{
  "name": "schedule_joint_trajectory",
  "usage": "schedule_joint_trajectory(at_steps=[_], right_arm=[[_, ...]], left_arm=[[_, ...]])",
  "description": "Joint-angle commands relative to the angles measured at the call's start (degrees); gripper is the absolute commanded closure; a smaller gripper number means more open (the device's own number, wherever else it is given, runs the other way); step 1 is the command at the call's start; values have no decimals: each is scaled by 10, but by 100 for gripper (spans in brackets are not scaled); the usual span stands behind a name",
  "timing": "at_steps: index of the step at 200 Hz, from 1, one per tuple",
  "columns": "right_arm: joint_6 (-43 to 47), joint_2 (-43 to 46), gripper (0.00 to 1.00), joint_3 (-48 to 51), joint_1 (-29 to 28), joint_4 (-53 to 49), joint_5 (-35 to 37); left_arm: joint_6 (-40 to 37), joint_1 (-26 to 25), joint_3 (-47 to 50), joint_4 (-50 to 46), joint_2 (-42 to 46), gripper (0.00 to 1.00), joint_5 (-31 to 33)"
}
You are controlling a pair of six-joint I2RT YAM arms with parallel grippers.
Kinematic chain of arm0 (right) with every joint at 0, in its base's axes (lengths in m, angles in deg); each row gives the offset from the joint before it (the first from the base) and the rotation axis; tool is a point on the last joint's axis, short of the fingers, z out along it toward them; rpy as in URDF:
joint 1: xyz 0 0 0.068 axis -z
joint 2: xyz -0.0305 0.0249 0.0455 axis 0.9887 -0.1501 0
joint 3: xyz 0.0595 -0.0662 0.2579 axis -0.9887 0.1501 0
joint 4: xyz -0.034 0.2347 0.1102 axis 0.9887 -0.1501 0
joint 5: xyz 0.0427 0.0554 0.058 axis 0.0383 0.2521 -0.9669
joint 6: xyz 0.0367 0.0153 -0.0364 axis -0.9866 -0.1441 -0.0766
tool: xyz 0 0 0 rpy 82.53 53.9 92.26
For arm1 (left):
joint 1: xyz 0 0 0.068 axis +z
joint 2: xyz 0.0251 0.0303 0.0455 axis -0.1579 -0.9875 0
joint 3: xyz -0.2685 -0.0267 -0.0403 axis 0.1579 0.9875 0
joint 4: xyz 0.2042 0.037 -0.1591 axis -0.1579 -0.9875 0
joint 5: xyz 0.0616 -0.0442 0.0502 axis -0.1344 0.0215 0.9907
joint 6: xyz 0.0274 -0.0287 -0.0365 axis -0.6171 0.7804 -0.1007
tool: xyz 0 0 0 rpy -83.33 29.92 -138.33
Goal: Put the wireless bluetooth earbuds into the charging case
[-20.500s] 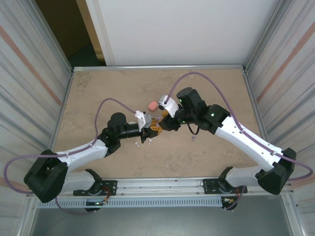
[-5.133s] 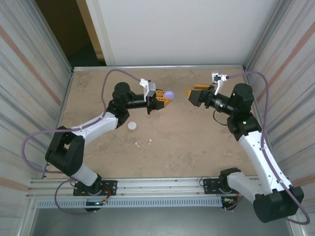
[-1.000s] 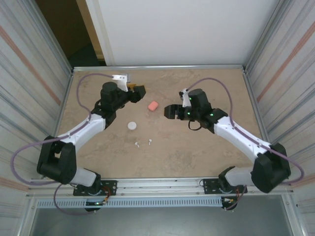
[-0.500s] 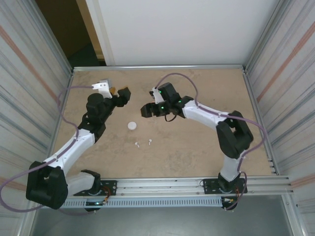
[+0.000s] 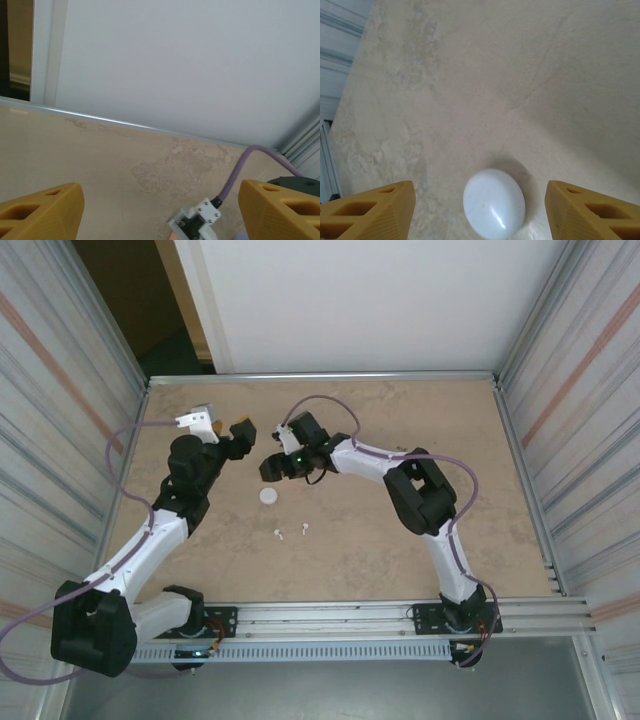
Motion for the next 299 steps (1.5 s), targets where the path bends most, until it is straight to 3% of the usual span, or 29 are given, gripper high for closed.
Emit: schedule_joint_trajectory(at_steps=[1,59,92,212,299], right_arm=[[12,-36,32,-44,-10,-10,-19],[10,-116,32,-137,-21,-25,-45],[15,-124,34,-138,-28,-28,-64],[26,-26,40,47,-41,36,-77],[37,11,40,91,-53,31,-51]], left_arm=[[0,4,2,6,15,19,9],[1,5,-1,6,10,19,3],[1,6,-2,4,8,19,3],[5,6,-6,4,-1,19,-5],[10,6,-12,1,-8,18,-13]])
